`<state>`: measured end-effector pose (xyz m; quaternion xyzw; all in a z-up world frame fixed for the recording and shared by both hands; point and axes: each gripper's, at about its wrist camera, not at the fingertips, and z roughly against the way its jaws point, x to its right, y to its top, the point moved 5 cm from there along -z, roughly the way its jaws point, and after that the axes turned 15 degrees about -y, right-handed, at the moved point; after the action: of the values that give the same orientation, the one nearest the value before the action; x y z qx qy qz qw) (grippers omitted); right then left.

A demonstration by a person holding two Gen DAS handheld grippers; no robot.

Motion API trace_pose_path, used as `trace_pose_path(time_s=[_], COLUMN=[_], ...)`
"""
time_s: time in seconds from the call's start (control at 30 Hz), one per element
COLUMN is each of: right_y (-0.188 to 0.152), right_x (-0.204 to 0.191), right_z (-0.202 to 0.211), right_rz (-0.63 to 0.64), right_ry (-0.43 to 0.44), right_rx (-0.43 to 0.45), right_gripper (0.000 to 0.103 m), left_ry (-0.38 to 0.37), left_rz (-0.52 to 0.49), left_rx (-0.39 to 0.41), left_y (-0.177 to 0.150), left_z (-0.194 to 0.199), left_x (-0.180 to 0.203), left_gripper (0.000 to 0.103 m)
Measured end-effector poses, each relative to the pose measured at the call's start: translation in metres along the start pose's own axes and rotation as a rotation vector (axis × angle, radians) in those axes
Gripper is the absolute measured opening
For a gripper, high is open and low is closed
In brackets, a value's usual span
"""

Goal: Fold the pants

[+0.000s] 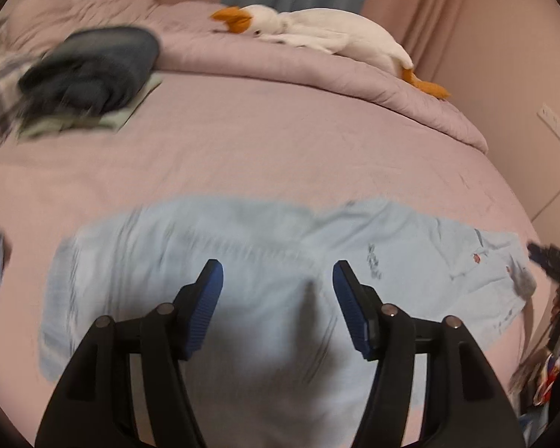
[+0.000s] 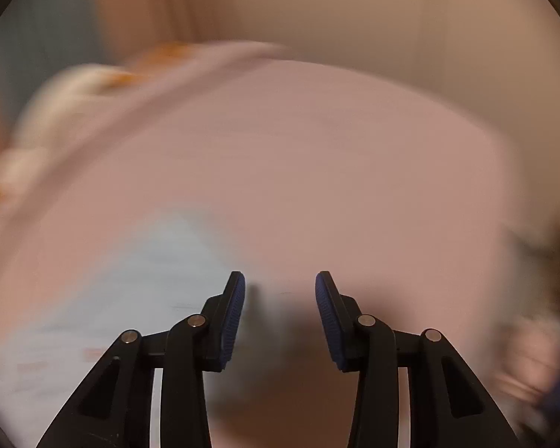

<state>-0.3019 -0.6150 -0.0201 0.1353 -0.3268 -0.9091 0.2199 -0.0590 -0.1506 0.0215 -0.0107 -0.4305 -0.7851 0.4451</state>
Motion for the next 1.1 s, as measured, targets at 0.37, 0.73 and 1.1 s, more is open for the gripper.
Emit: trace_pose_path(time_s=[0.37,0.73,1.1], right_y=[-0.117,-0.092,-0.027], right_x=[-0.343,-0.277,-0.071], right_z=[0.05,0.023,-0.021], right_rz=[0.598,0.474,0.118], right_ry=[0.603,0.509,0.216], right_rx=[-0.235,-0.228,-0.165], right_gripper=[0.043,0.043,0.043], left_ry=[-0.223,-0.279,-0.196], left_rz=[-0.141,0.086,-0.005], left_rx=[-0.161,-0.225,-0.232], left_y=[0.03,0.037,0.02], left_z=[-0.087,-0.127,-0.108], left_x=[0.056,0.02,0.029], left_gripper=[0.027,0.004,0.003])
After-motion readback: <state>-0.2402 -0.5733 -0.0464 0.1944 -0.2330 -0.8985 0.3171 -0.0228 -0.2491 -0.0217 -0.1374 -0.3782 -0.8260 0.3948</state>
